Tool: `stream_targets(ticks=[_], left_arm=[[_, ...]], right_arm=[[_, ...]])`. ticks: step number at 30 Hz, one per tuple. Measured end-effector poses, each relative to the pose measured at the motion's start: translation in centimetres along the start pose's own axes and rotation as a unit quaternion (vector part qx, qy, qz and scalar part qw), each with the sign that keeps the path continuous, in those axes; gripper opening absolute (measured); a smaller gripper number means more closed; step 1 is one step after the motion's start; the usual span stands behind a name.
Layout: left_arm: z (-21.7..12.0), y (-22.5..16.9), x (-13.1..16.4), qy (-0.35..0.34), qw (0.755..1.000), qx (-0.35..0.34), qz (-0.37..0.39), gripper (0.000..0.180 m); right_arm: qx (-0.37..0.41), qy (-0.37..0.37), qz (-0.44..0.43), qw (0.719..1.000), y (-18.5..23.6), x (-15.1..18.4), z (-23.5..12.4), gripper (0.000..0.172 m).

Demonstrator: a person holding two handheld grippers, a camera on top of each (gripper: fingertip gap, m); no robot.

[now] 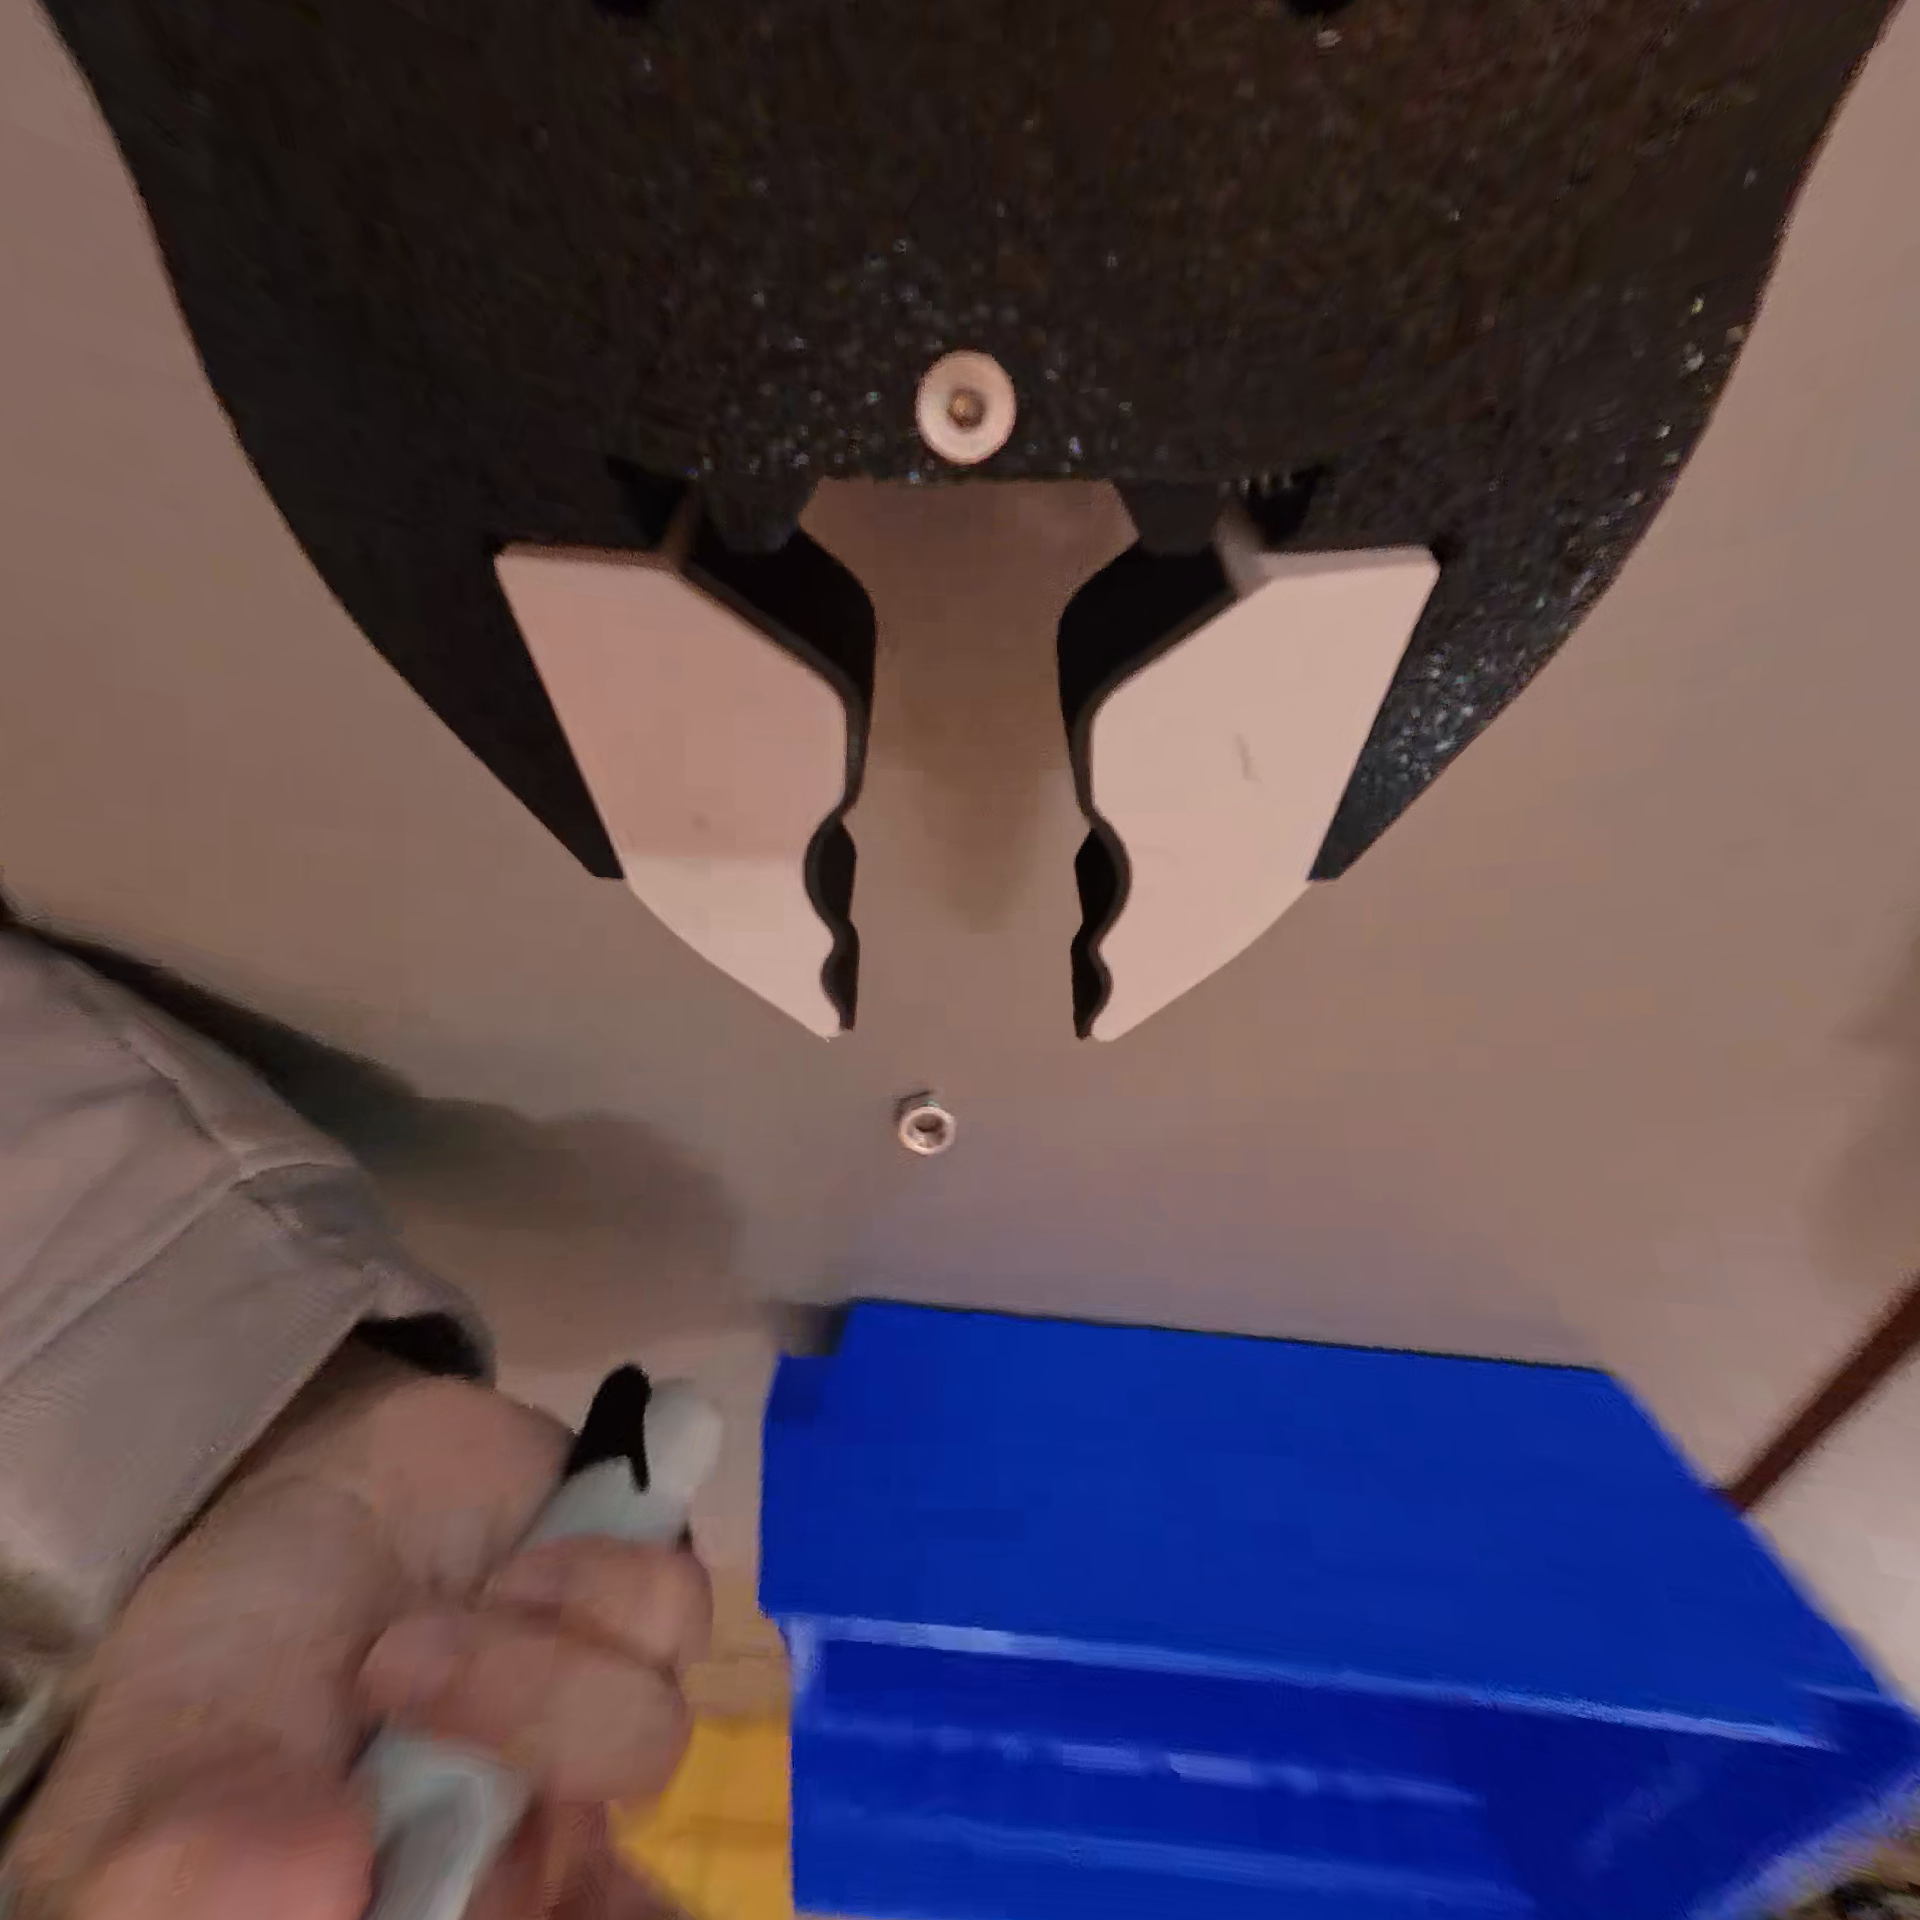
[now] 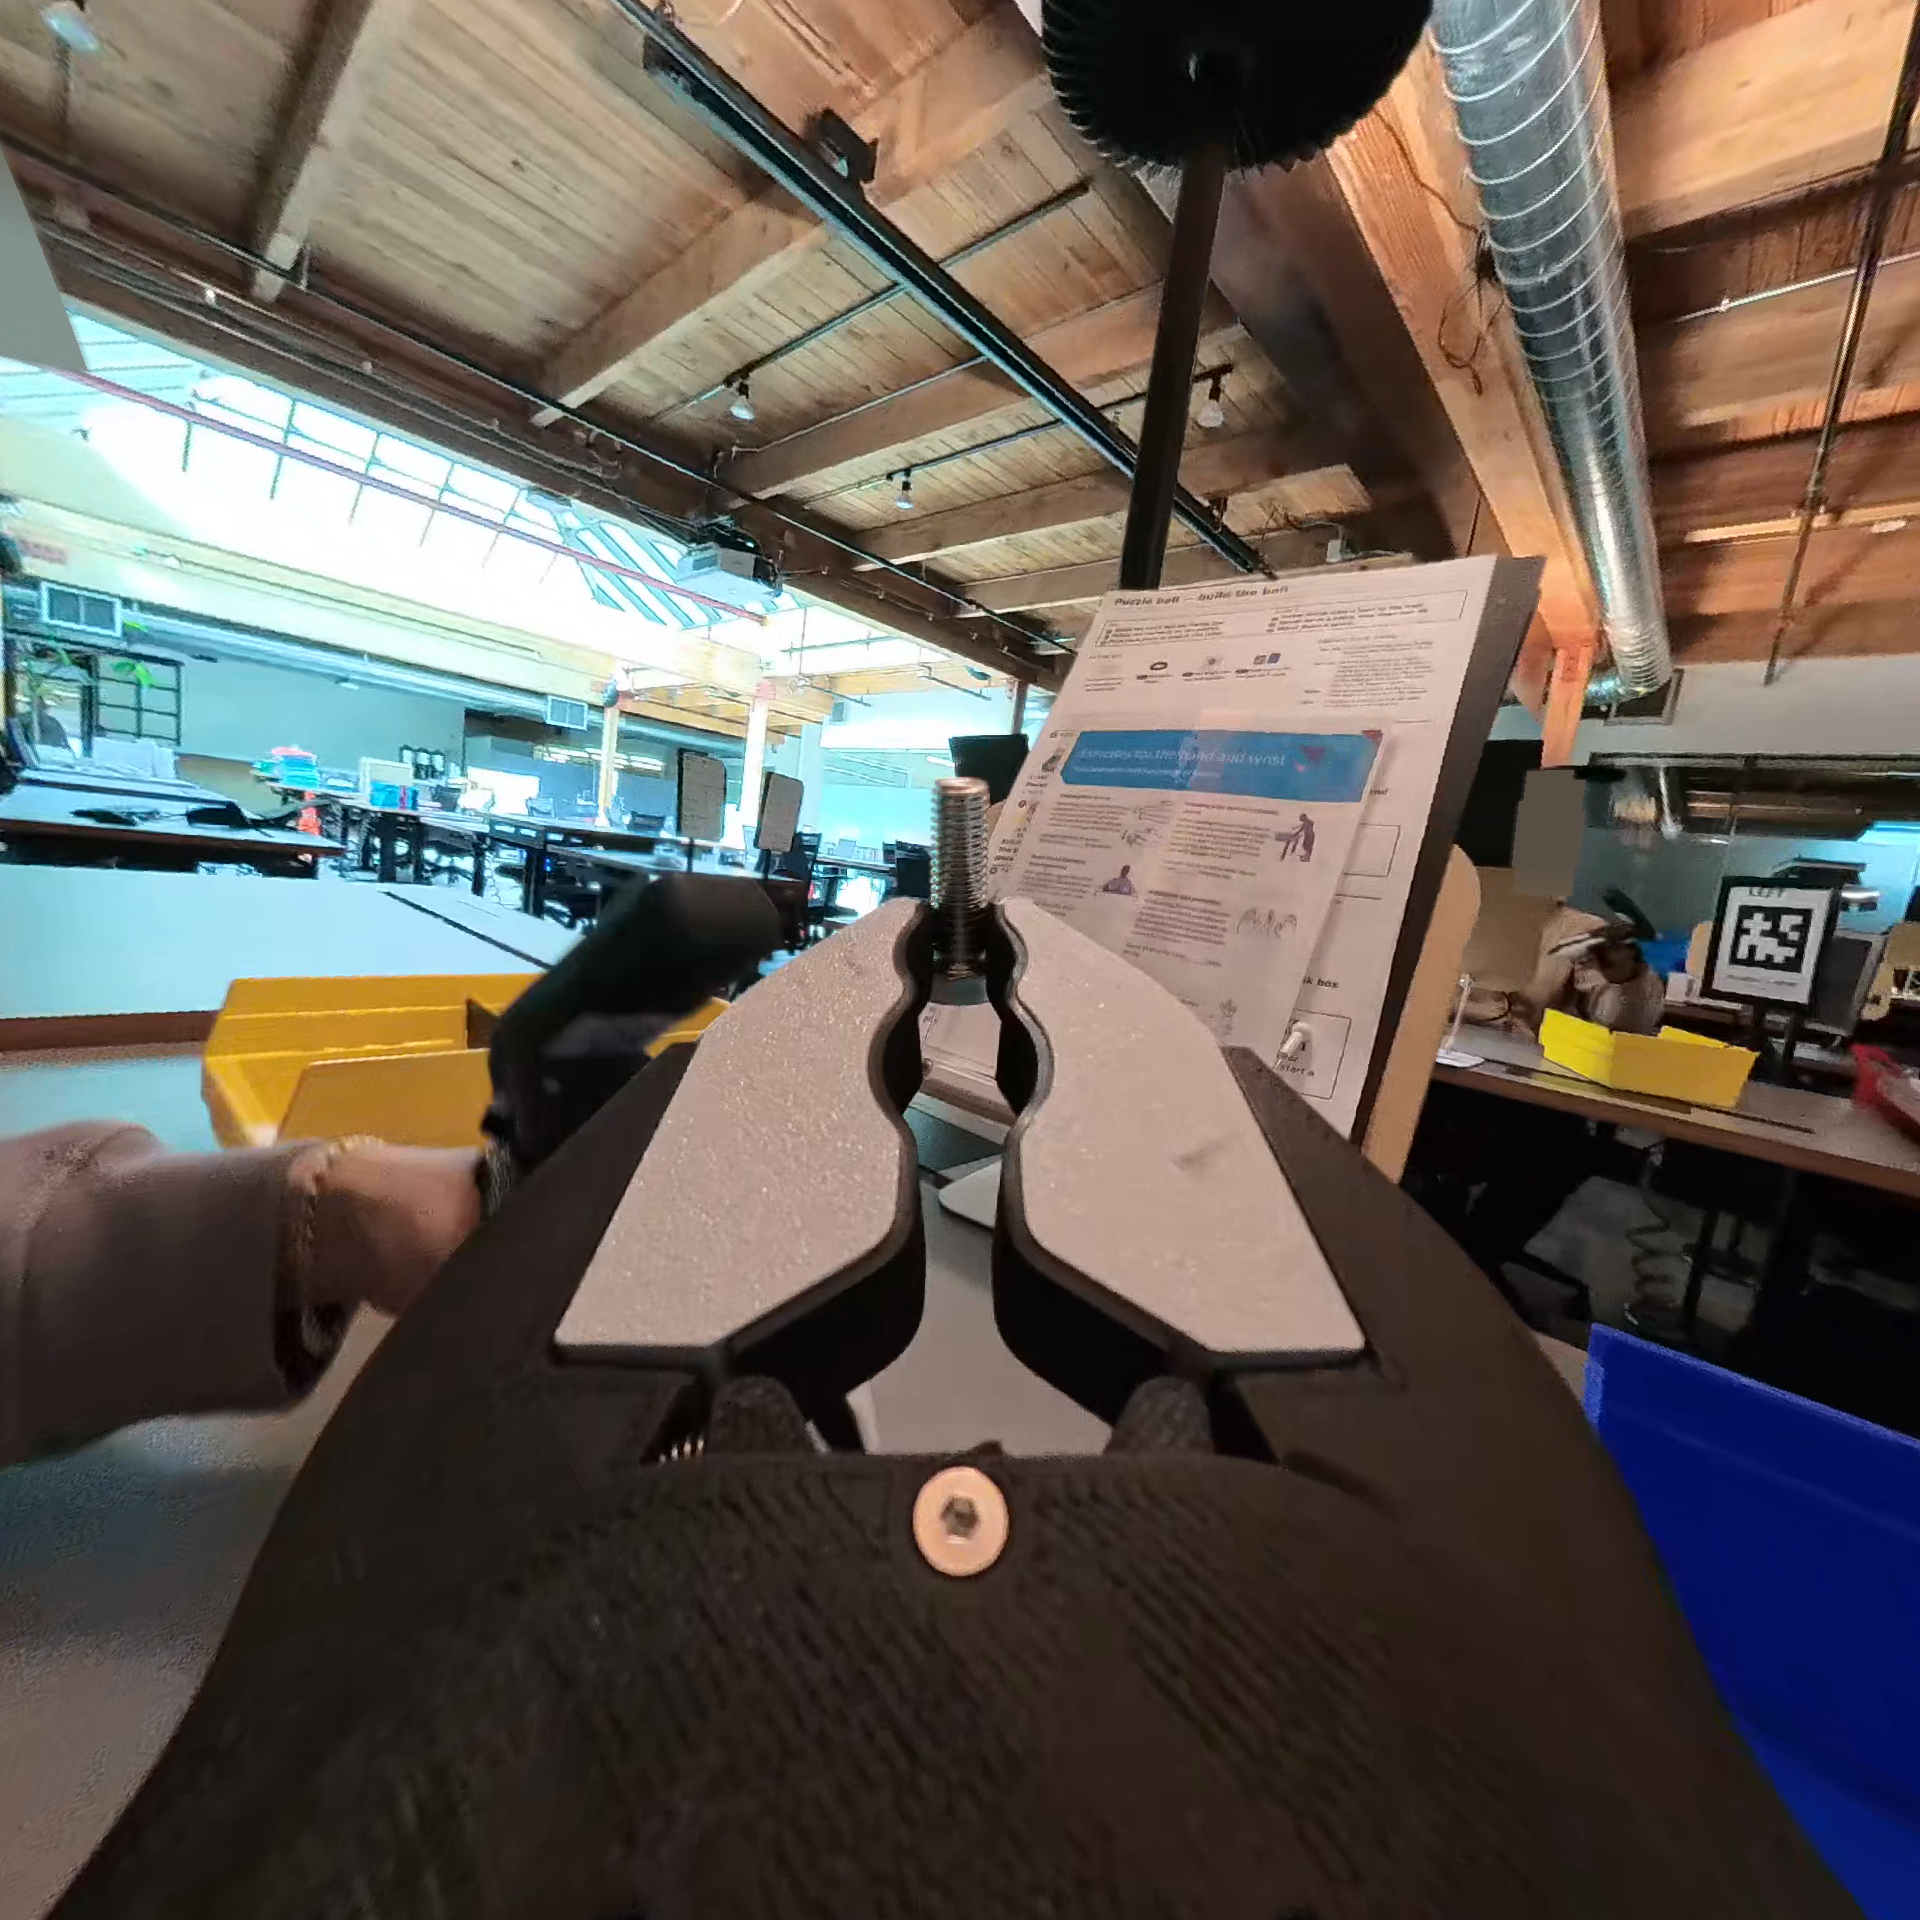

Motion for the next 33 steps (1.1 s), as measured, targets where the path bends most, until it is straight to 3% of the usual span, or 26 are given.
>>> stream_targets(ticks=[3,6,9,12,15,20,22,25,28,33], left_arm=[[5.2,0.2,0.3,0.085,0.996,-0.011,0.037,0.042],[8.1,0.6,0.0,0.106,0.994,-0.01,0.039,0.043],[9.2,1.2,-0.1,0.131,0.991,-0.016,-0.001,0.036],[9.3,1.3,-0.2,0.129,0.991,-0.019,-0.014,0.018],[9.3,1.2,-0.2,0.127,0.992,-0.02,-0.013,0.017],[8.1,1.0,-0.7,0.111,0.994,-0.006,-0.007,0.017],[6.7,0.6,-2.0,0.092,0.996,0.003,-0.013,0.017],[3.9,-0.6,-4.3,0.068,0.998,0.0,-0.006,0.017],[1.5,-2.5,-6.1,0.051,0.998,0.01,0.017,0.017],[-0.4,-5.4,-8.2,0.039,0.997,0.034,0.062,0.017]], right_arm=[[0.023,0.016,0.011,1.0,0.1,-0.5,-1.2,0.009],[0.052,0.04,-0.003,0.998,0.0,-1.2,-3.6,0.009],[0.094,0.064,-0.025,0.993,-0.2,-1.8,-5.8,0.009],[0.102,0.076,-0.004,0.992,-0.2,-1.2,-7.3,0.009],[0.104,0.095,0.005,0.99,-0.1,-0.3,-8.0,0.009],[0.085,0.152,-0.019,0.985,1.6,2.5,-9.6,0.009],[0.084,0.166,0.015,0.982,1.8,3.4,-9.8,0.009],[0.083,0.167,0.055,0.981,2.3,4.3,-9.7,0.009],[0.079,0.173,0.036,0.981,2.9,4.5,-9.4,0.009],[0.055,0.16,0.043,0.985,3.6,4.9,-8.6,0.009]])
Point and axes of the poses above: each gripper's, where its closed fingertips meet, z out along the fingers, x out of its underside, y = z × x across the jaws, the point moved 9 cm from there along -z, back along the fingers, and after that the axes turned 14 degrees about x, right-handed, at the moved point
